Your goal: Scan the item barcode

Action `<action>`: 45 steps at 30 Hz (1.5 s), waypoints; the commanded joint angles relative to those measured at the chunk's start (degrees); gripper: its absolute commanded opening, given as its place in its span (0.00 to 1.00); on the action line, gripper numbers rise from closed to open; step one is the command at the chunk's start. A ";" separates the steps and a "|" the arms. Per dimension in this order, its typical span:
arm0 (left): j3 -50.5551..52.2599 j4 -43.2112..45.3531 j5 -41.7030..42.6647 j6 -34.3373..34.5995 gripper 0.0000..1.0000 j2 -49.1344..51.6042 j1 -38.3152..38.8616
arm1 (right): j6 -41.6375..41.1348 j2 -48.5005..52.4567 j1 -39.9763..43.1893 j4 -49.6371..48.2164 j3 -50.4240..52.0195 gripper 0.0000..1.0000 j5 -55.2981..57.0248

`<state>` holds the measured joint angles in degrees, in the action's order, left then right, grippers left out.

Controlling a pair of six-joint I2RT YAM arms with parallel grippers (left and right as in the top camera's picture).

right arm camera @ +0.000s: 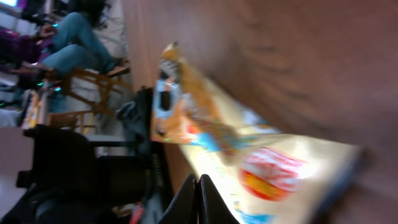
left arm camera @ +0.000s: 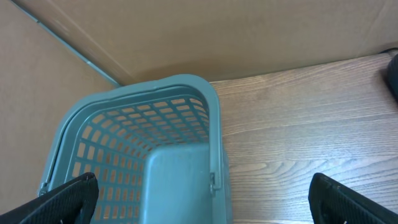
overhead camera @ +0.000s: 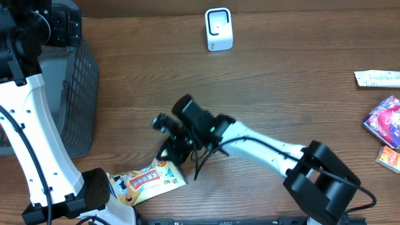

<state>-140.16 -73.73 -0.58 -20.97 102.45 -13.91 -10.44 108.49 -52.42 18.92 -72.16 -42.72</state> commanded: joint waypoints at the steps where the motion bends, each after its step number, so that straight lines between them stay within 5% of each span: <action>1: 0.20 0.22 0.61 0.83 1.00 0.68 -0.33 | -7.45 -0.48 -3.58 -3.41 3.17 0.04 -3.89; 13: 0.20 0.22 0.61 0.83 1.00 0.68 -0.33 | -12.70 8.48 -9.29 -9.57 3.98 0.04 -7.32; 19: 0.20 0.22 0.61 0.83 1.00 0.68 -0.33 | -16.17 14.23 -4.44 -14.53 3.96 0.04 -11.58; 28: 0.20 0.22 0.61 0.83 1.00 0.68 -0.33 | -16.20 14.49 6.43 -13.25 3.89 0.04 6.82; 35: 0.20 0.22 0.61 0.83 1.00 0.68 -0.33 | -14.51 14.34 13.27 -13.27 3.74 0.04 9.62; 43: 0.20 0.22 0.61 0.83 1.00 0.68 -0.33 | -9.11 4.61 14.62 -0.61 -1.09 0.30 23.78; 44: 0.20 0.22 0.61 0.83 1.00 0.68 -0.33 | -7.98 2.71 14.62 1.49 -1.70 0.38 26.36; 45: 0.20 0.22 0.61 0.85 1.00 0.68 -0.33 | -6.99 0.94 14.62 3.41 -2.27 0.57 27.06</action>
<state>-140.16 -73.76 -0.58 -20.97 102.48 -13.93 -21.80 116.49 -38.22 19.53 -71.20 -27.09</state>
